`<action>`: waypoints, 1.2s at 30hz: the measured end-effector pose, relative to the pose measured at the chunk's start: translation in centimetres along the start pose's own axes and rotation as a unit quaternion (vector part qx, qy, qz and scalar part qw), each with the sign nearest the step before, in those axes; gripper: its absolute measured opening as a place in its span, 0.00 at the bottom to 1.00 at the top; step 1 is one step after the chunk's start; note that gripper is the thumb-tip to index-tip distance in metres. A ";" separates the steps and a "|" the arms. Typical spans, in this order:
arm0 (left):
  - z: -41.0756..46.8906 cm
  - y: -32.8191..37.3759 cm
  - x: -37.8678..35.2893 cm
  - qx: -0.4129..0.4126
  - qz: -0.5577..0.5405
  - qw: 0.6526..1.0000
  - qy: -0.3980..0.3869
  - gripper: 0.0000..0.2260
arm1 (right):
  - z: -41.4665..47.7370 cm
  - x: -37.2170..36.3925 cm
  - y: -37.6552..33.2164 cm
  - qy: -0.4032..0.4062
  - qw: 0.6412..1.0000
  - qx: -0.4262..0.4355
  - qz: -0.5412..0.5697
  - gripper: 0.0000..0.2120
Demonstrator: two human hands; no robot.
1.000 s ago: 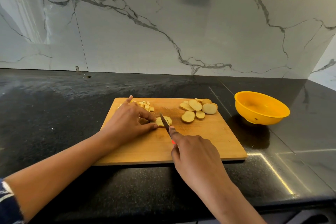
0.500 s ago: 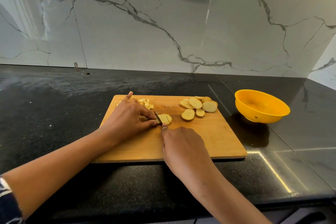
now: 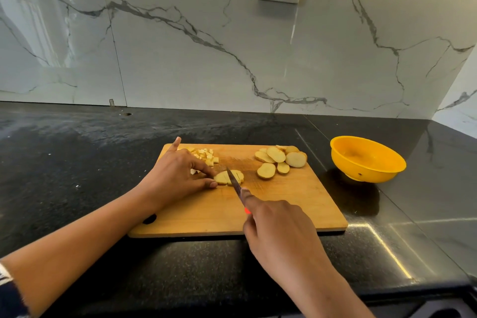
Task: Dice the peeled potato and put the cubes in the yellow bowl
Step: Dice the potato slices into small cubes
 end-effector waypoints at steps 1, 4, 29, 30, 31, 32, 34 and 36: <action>0.0 0.1 0.0 -0.001 0.000 1.000 -0.001 0.12 | 0.3 -0.1 0.0 0.007 1.000 -0.004 0.002 0.25; -0.1 0.1 0.0 -0.015 0.001 1.000 0.003 0.11 | 1.3 -0.6 0.2 0.006 1.000 -0.010 0.003 0.24; 0.0 -0.1 -0.4 -0.034 0.010 0.999 0.029 0.07 | 2.5 -1.8 -0.8 0.002 1.000 -0.003 -0.006 0.23; 0.0 -0.2 -0.4 -0.035 0.010 0.999 0.028 0.07 | 2.6 -1.8 -0.8 0.000 1.000 -0.001 -0.008 0.23; 0.1 -0.2 -0.4 -0.035 0.010 0.999 0.029 0.07 | 2.6 -1.8 -0.8 -0.002 1.000 0.001 -0.012 0.23; 0.1 -0.2 -0.4 -0.035 0.011 0.999 0.028 0.07 | 2.6 -1.8 -0.8 -0.006 1.000 0.002 -0.017 0.23; 0.0 -0.2 -0.4 -0.035 0.013 0.999 0.027 0.06 | 2.6 -1.7 -1.0 -0.013 1.000 0.004 -0.026 0.23; 0.1 -0.1 -0.4 -0.034 0.012 0.999 0.029 0.06 | 3.0 -1.8 -1.1 -0.020 0.999 0.009 -0.042 0.23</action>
Point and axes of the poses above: each hand's wrist, its own z-axis towards the middle knuckle, its own x-axis out of the back of the hand, y = z × x, the point moved 2 cm from there along z, towards the middle knuckle, and after that the axes turned 10 degrees about z, right-handed, at the moved point
